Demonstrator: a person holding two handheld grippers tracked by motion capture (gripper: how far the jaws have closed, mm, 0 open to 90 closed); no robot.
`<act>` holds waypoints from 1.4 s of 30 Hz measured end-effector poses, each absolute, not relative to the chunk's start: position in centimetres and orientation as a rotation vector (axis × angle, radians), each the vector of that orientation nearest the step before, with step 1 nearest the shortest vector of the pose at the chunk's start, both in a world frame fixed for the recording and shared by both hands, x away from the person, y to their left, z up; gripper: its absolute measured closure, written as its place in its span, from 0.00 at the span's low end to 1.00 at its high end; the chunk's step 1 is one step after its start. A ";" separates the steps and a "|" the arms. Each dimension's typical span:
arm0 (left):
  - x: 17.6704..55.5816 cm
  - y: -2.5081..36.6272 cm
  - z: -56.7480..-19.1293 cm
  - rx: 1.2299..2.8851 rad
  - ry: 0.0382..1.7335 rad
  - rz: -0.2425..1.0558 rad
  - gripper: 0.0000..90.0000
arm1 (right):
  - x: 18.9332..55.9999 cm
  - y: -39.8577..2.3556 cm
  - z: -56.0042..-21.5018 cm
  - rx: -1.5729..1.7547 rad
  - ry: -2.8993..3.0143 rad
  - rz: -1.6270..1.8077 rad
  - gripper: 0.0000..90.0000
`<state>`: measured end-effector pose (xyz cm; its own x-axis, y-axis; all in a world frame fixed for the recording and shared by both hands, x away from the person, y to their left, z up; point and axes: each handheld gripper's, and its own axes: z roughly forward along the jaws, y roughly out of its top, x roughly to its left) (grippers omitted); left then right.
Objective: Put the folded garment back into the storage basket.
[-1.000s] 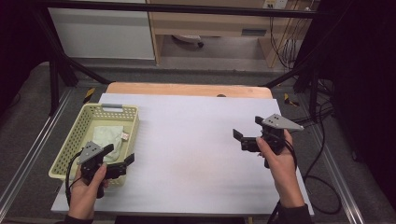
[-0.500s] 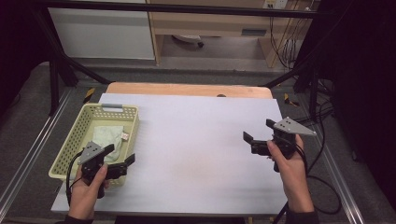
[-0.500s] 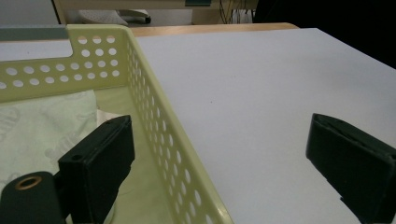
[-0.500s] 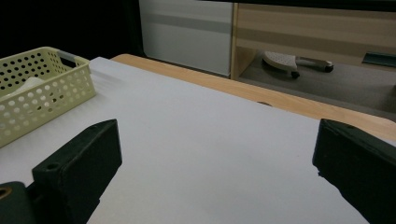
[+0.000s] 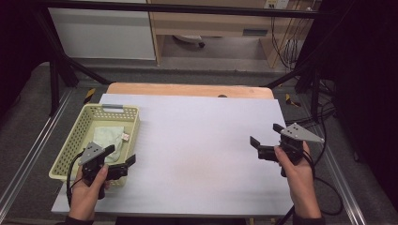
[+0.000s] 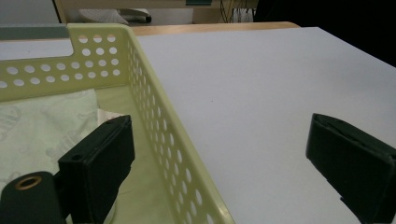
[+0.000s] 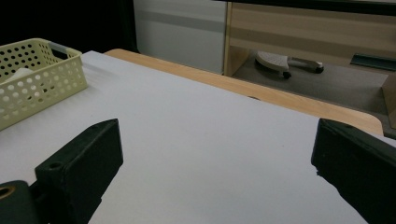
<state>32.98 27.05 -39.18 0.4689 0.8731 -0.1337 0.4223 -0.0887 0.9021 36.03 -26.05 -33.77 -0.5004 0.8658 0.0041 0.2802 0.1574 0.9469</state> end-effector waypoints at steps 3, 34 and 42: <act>33.0 27.1 -39.2 1.701 1.121 0.554 0.09 | 35.8 -26.1 -34.0 1.085 1.875 1.339 0.03; 32.9 27.2 -39.1 1.689 1.130 0.565 0.09 | 34.2 -26.5 -38.1 1.147 1.893 1.382 0.04; 32.9 27.2 -39.1 1.689 1.128 0.565 0.09 | 33.9 -26.4 -39.0 1.137 1.898 1.367 0.05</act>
